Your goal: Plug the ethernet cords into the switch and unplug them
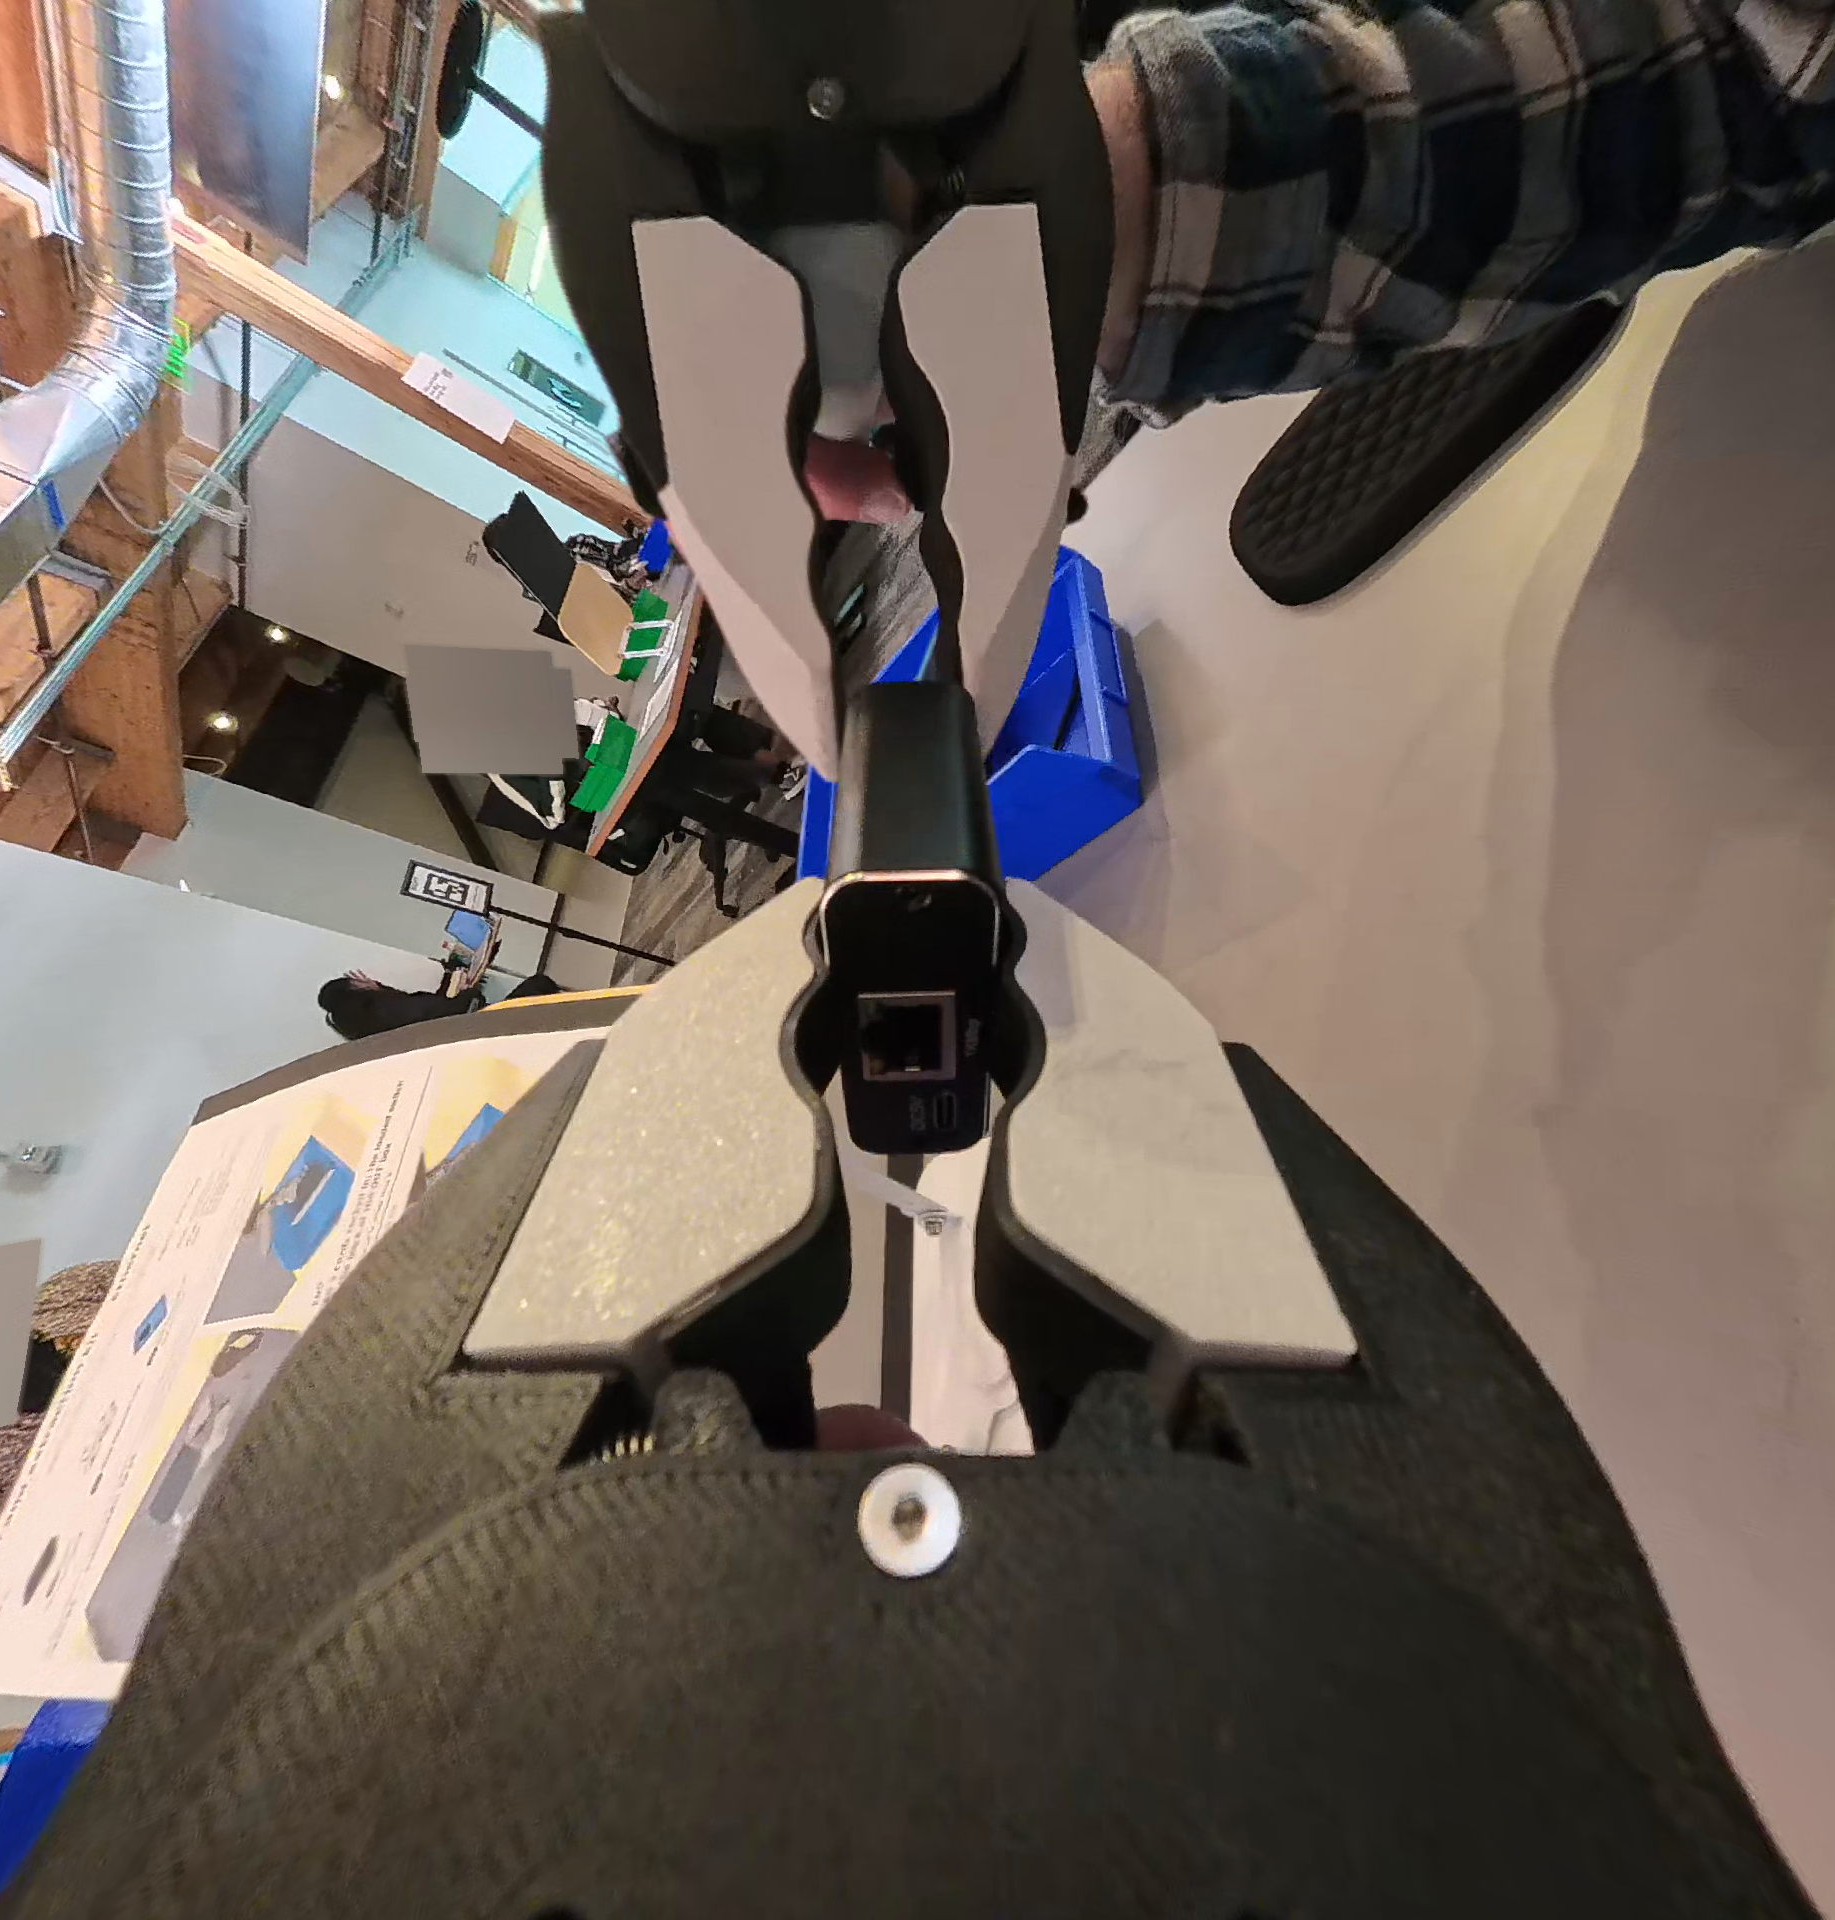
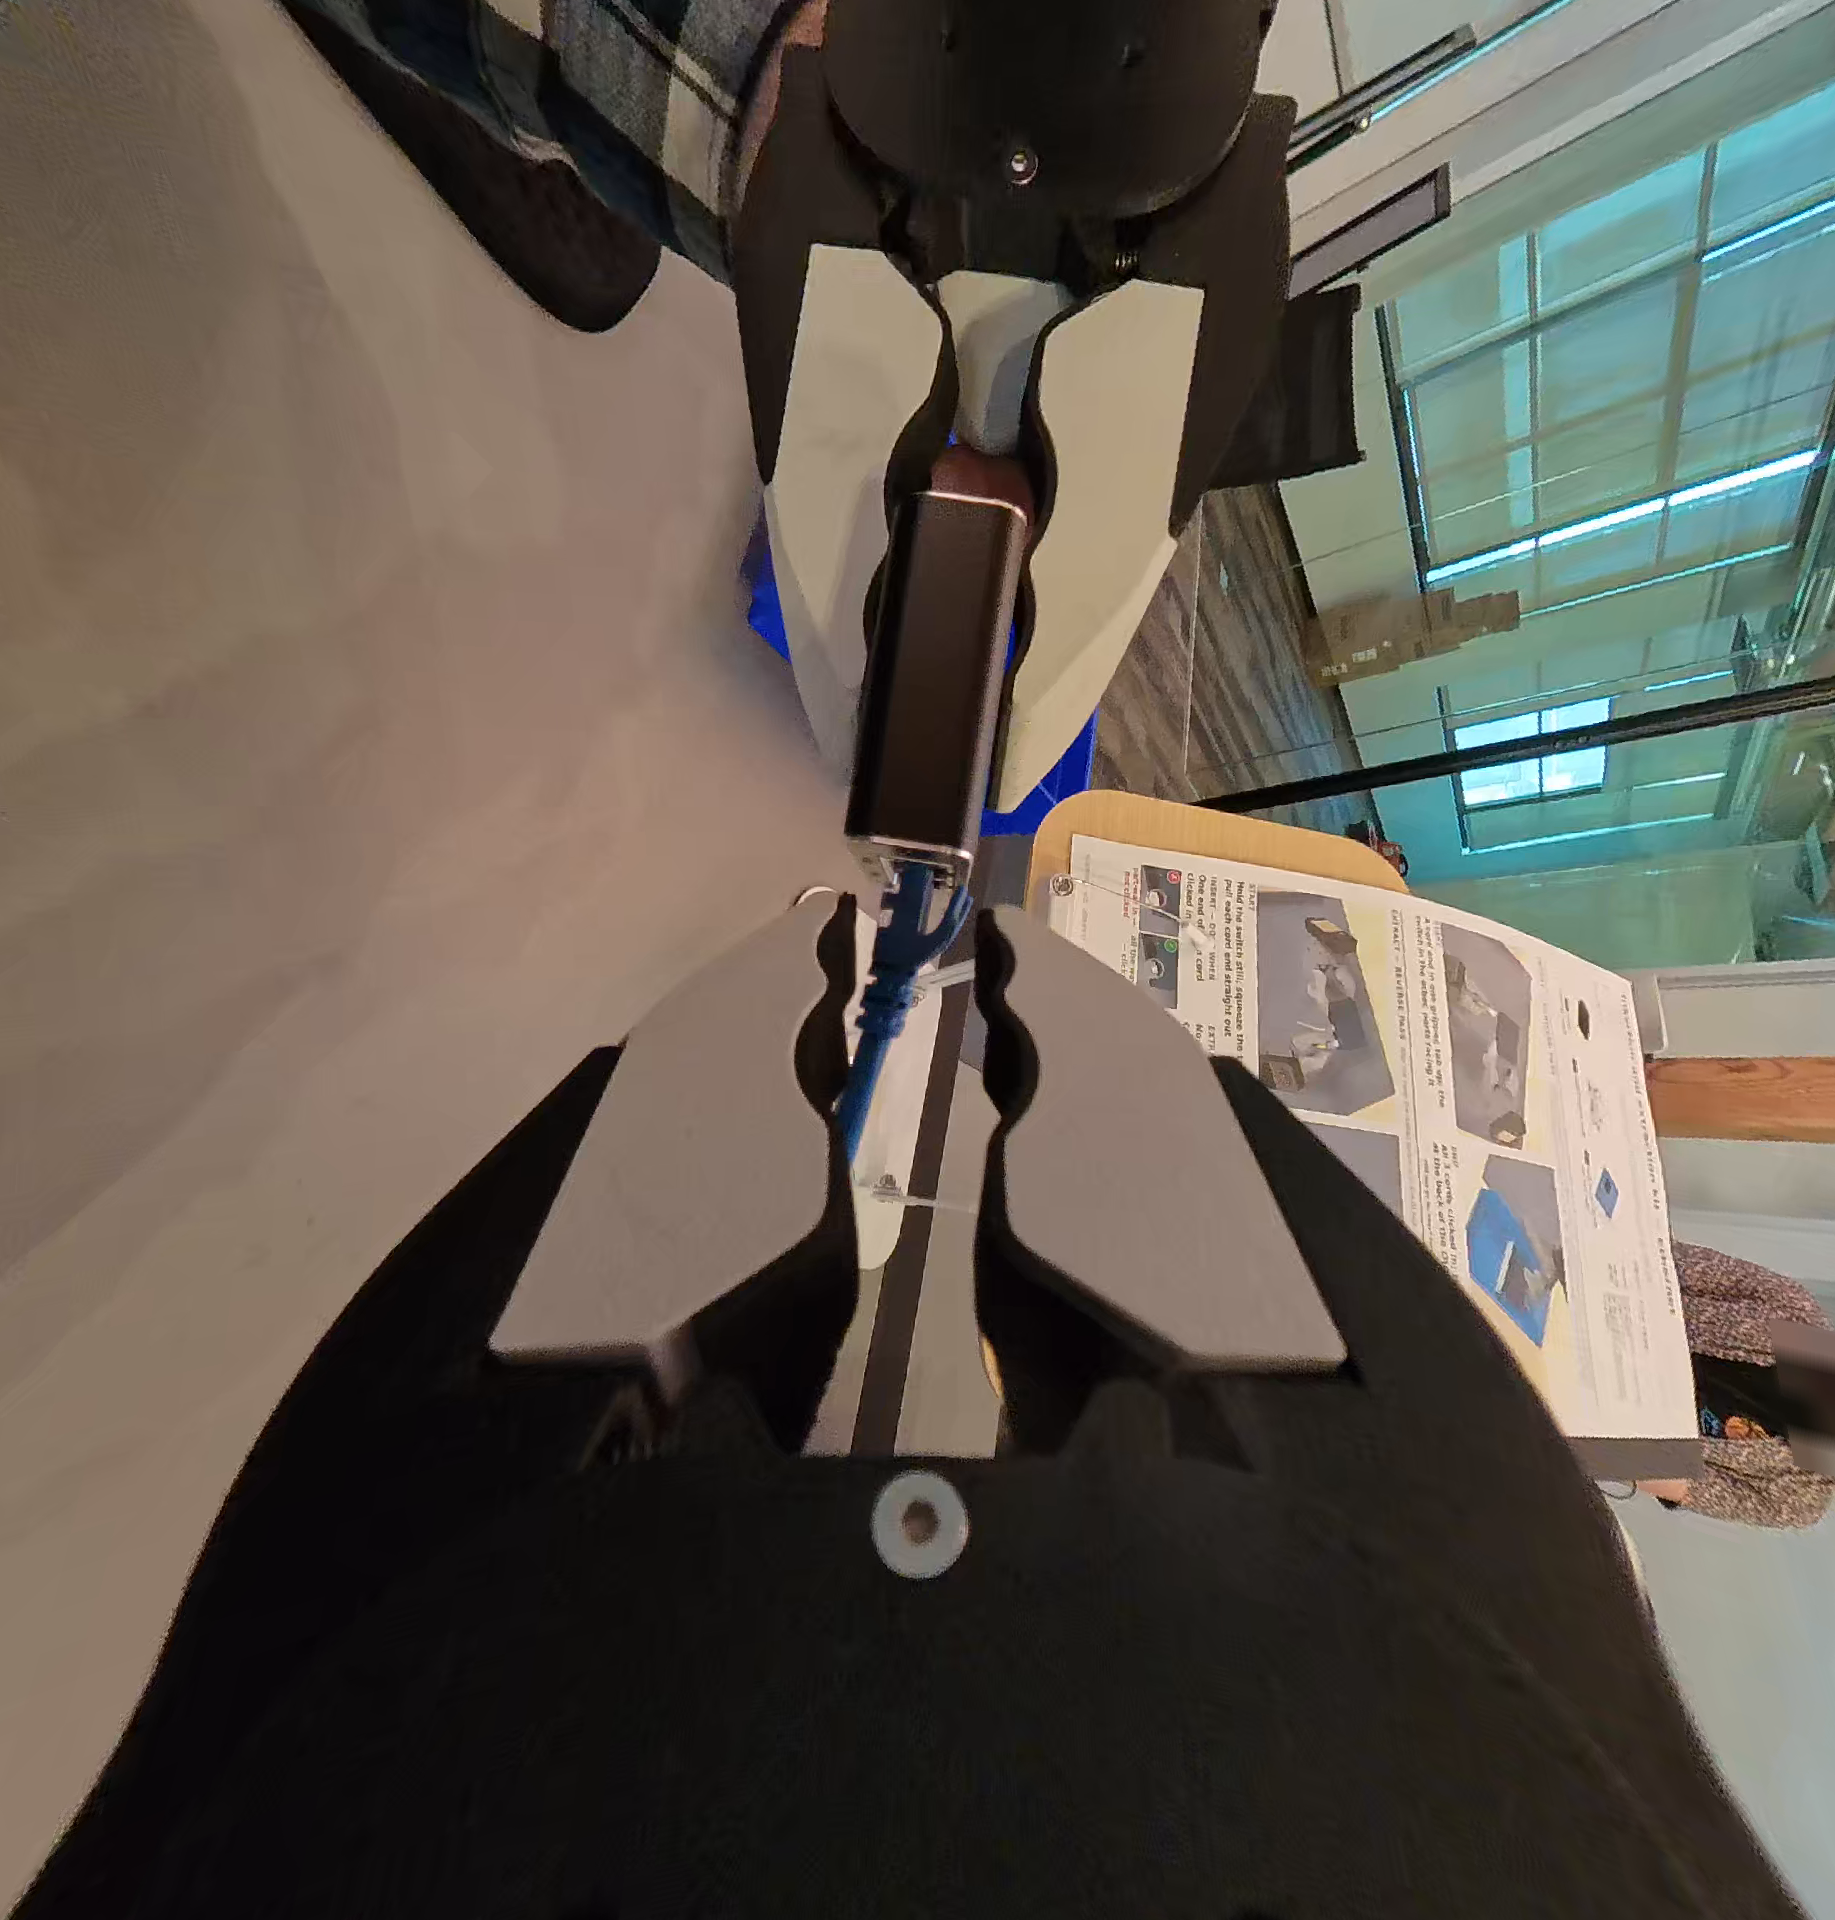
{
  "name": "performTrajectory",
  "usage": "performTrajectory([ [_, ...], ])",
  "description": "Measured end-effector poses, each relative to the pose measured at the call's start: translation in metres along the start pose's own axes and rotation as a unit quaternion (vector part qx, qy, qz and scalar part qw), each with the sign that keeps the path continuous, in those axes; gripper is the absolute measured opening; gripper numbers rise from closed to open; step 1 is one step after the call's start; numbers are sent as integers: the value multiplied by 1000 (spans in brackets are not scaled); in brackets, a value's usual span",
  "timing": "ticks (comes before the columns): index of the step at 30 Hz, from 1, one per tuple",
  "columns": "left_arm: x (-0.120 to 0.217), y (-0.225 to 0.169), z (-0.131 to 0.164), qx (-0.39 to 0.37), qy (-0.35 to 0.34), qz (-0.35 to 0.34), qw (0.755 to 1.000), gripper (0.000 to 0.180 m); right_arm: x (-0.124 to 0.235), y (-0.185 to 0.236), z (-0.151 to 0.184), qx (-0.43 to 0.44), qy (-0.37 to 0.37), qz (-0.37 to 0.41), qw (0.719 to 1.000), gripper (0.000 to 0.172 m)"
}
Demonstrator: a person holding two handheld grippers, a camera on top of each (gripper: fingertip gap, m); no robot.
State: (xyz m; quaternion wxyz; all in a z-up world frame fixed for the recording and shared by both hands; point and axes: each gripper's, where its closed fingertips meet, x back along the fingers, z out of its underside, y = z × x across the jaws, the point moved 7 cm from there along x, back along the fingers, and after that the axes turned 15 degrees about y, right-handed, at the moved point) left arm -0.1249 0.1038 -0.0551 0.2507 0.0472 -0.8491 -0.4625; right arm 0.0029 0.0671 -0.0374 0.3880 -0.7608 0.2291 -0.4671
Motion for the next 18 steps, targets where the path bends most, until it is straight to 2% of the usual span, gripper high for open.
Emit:
performTrajectory([
  [3, 1, 0, -1, 0, -4, 2, 1000, 25, 1, 1, 0, 1, -2, 6, 1000, 14],
  [18, 1, 0, -3, -5, -1, 10, 1000, 25, 0, 1, 0, 0, -22, -1, 1000, 14],
])
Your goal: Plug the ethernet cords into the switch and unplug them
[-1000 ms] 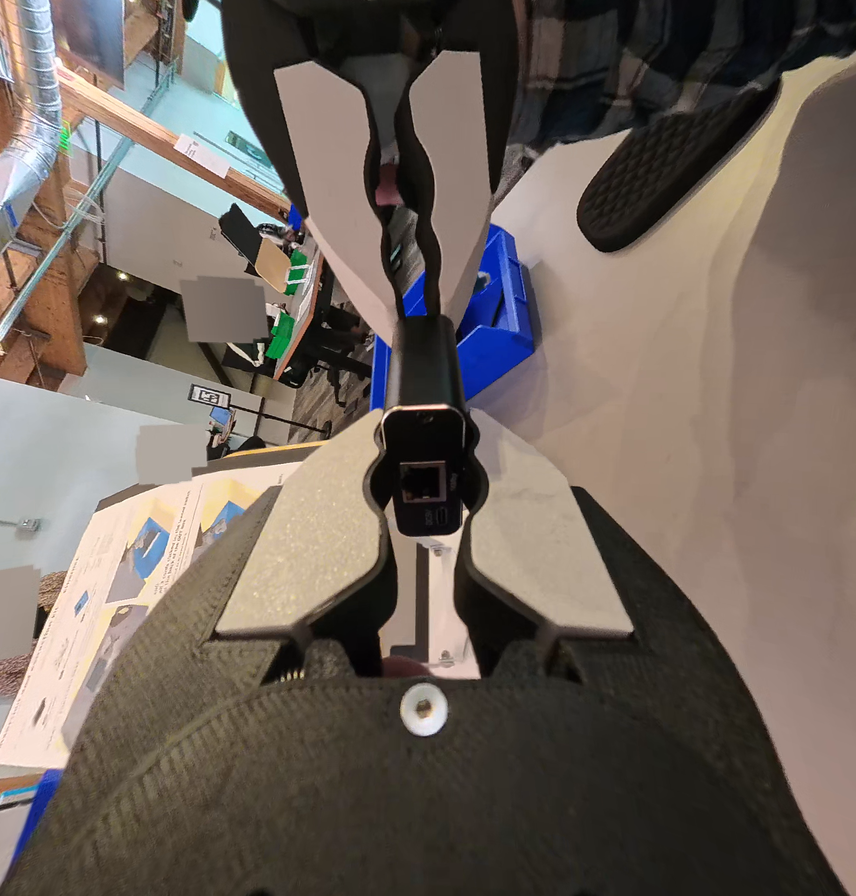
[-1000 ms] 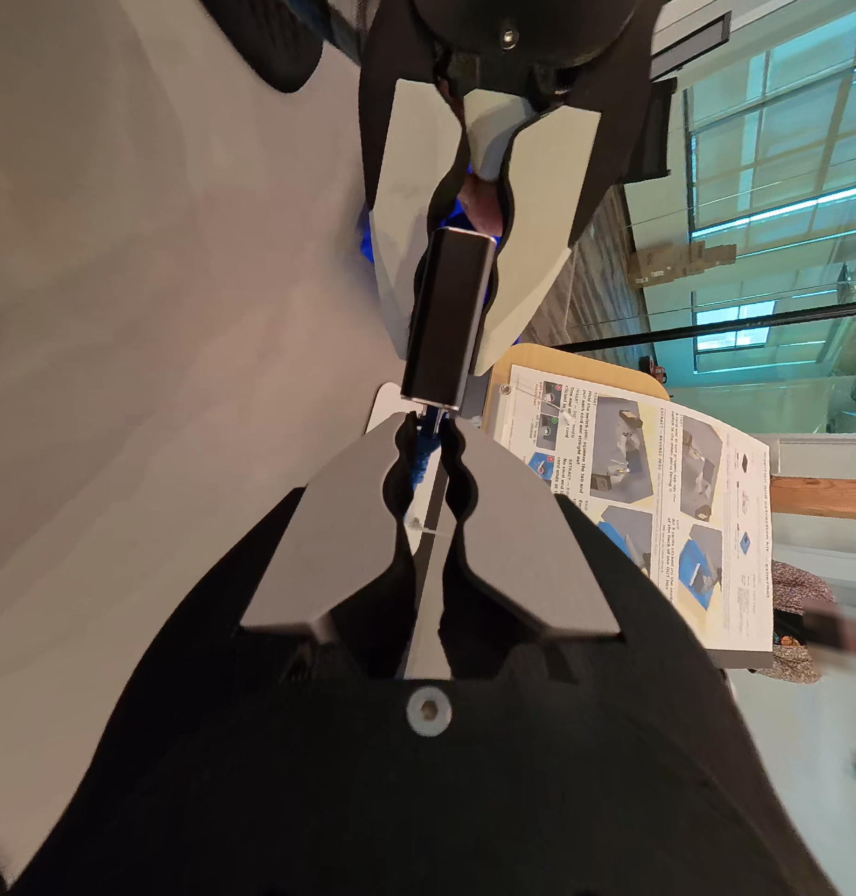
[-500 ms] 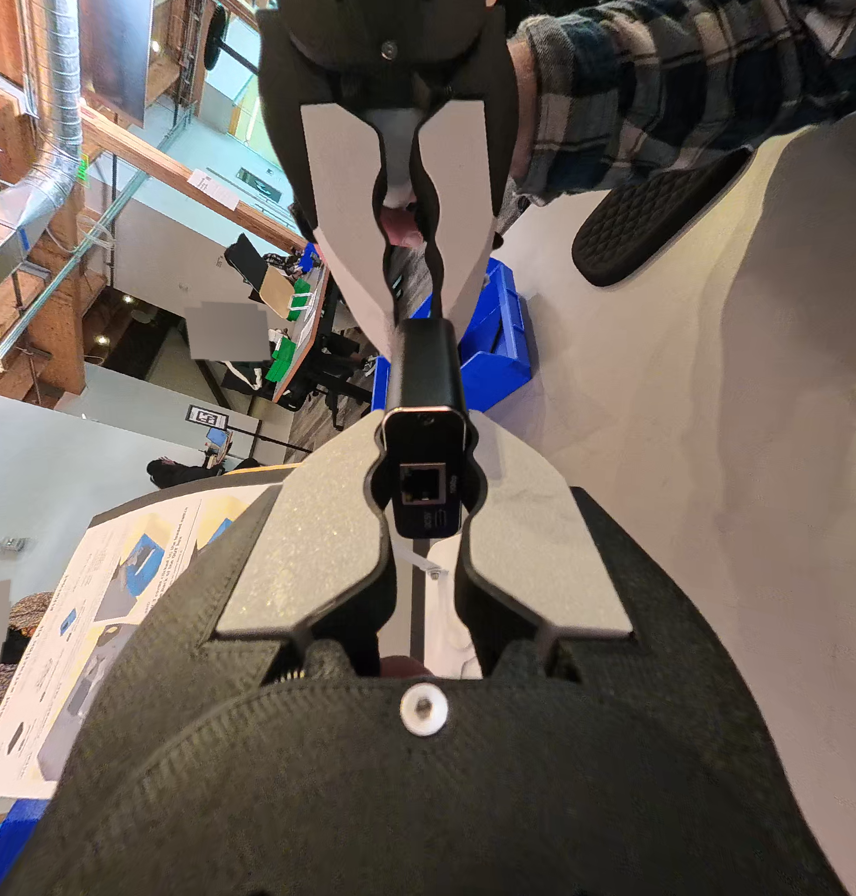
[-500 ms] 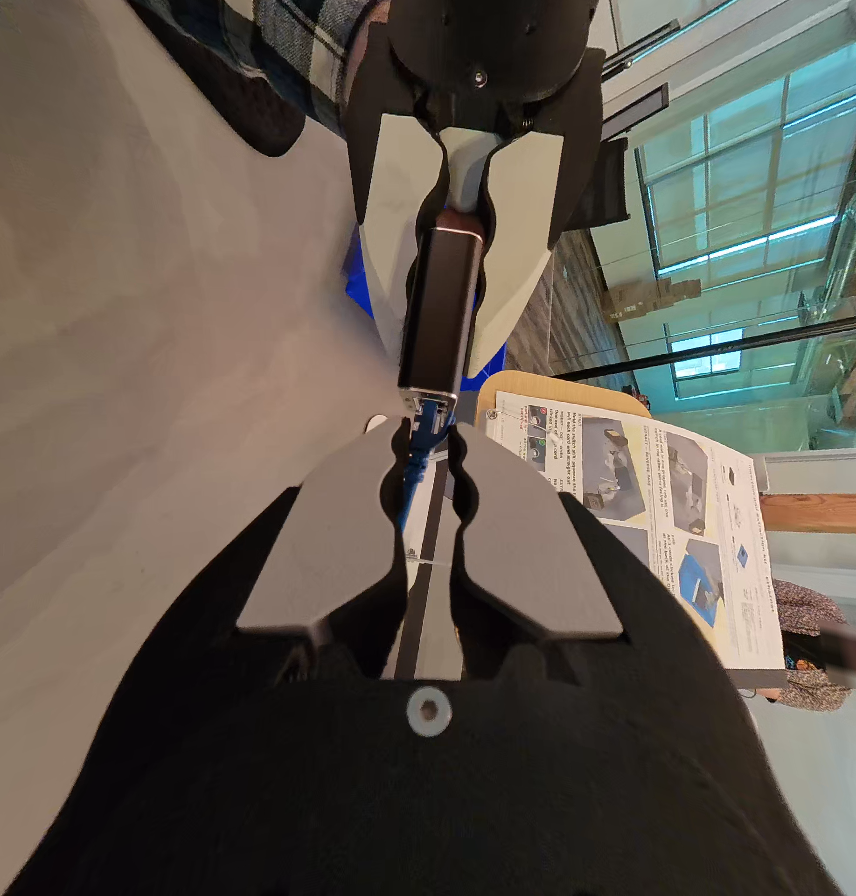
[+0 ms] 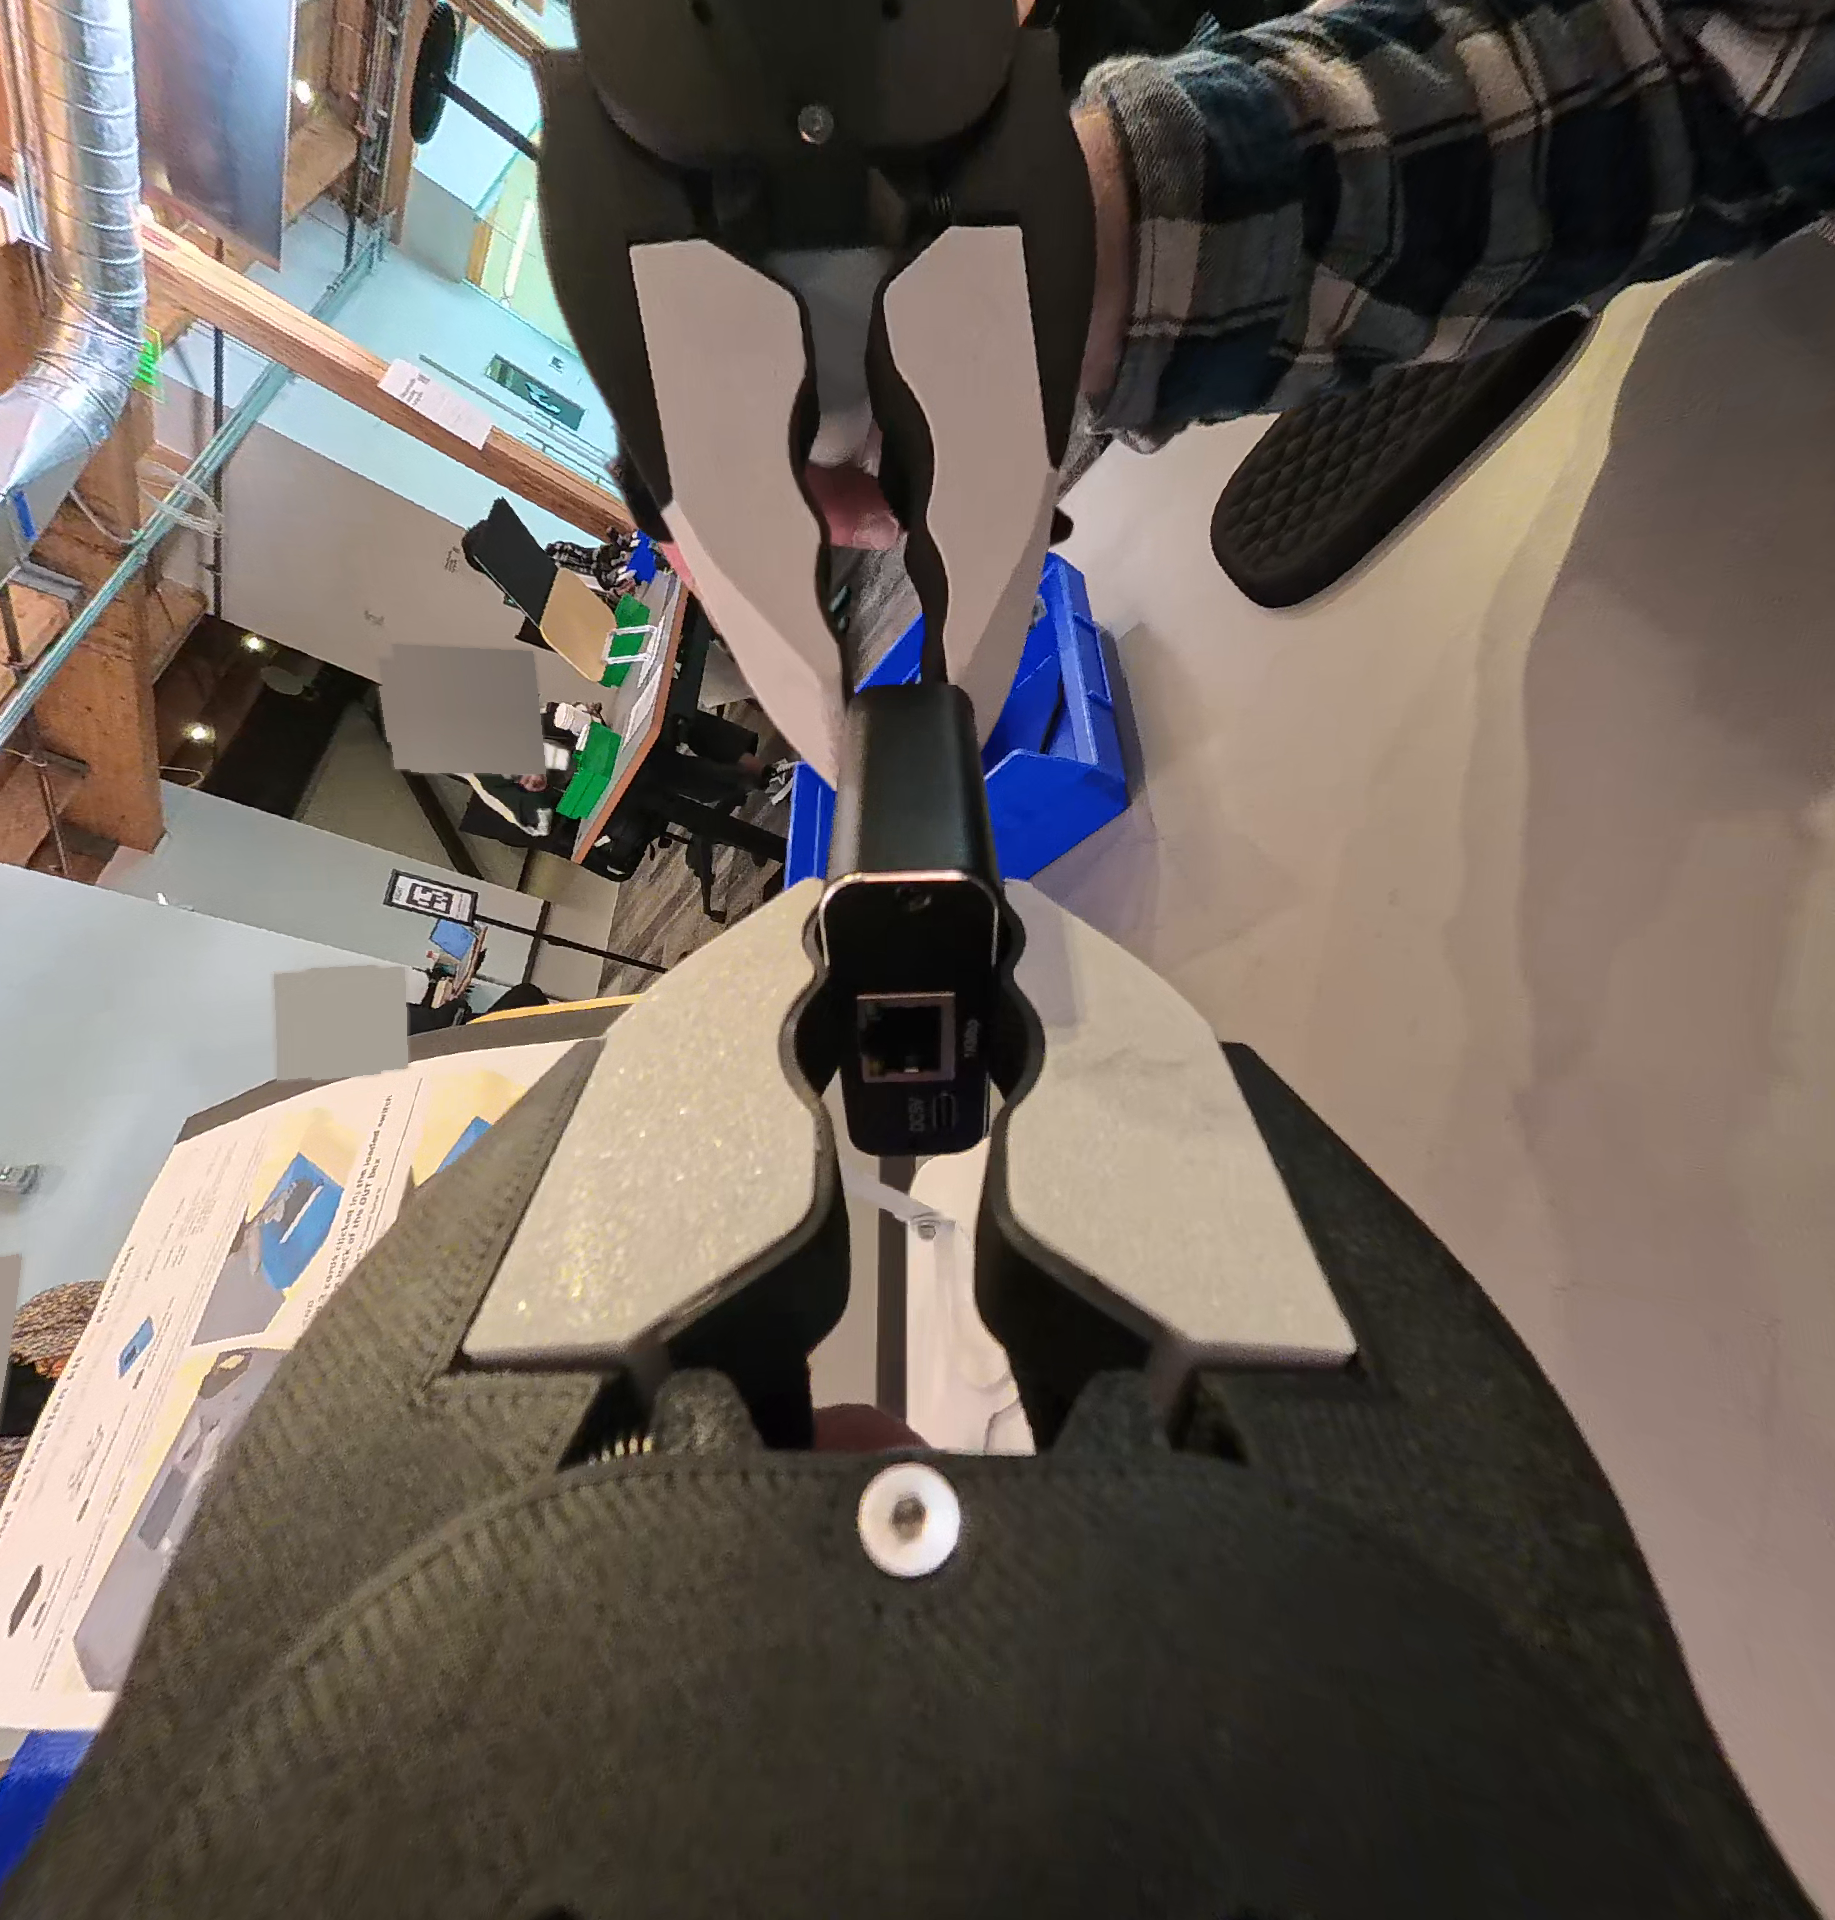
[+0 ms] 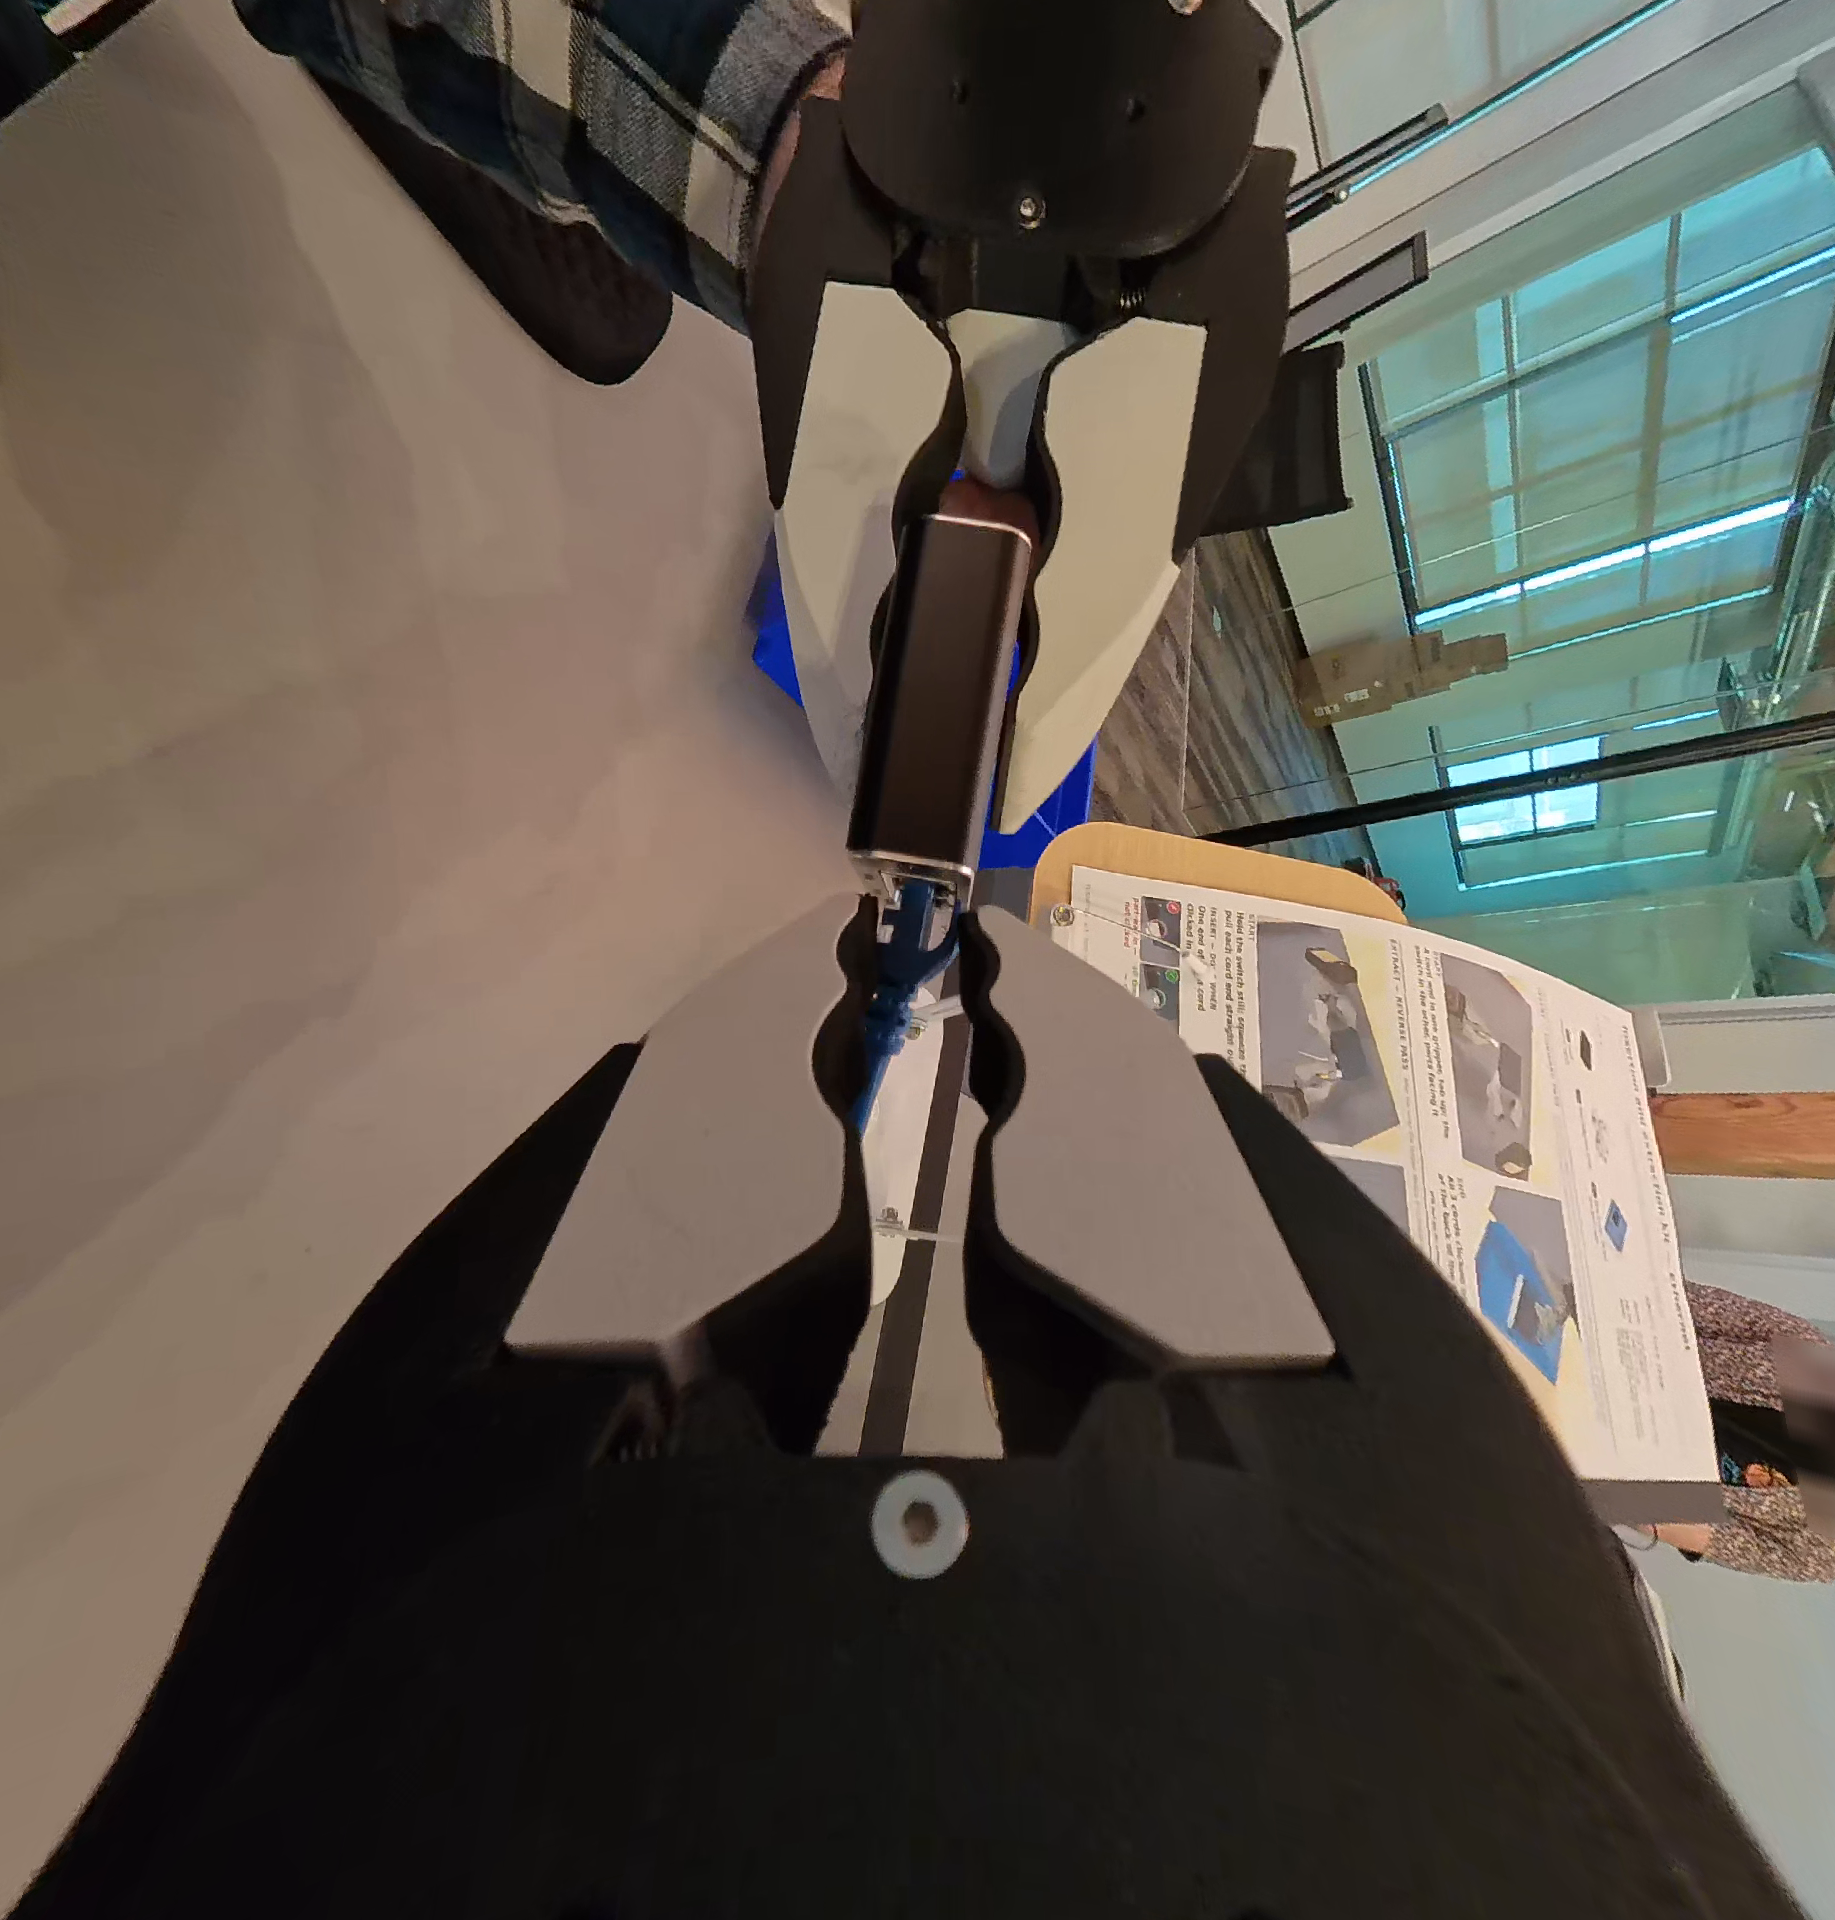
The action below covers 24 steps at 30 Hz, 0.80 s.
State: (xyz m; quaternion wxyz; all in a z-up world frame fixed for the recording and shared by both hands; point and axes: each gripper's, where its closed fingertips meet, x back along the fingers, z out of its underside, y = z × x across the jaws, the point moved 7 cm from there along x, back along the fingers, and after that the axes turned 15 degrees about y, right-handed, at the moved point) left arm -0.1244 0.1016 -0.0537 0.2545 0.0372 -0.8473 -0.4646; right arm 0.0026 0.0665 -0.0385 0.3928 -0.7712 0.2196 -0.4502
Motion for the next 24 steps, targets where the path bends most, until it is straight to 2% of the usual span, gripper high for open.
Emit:
performTrajectory([
  [15, -9, -10, 9, 16, 2, 26, 1000, 26, -11, 10, 4, 7, 53, -31, 998, 11],
  [18, 1, 3, 22, 42, 15, -8, 999, 25, -8, 6, 20, -5, 91, -25, 996, 11],
  [20, 14, 12, 31, 60, 9, -19, 998, 25, 4, 2, 27, -35, 60, -21, 997, 11],
  [22, 8, 5, 28, 45, 19, -4, 999, 25, 4, 4, 23, -23, 73, -22, 997, 11],
  [24, 1, -3, 30, 39, 34, 6, 999, 25, 5, 1, 34, -38, 81, -21, 996, 11],
])
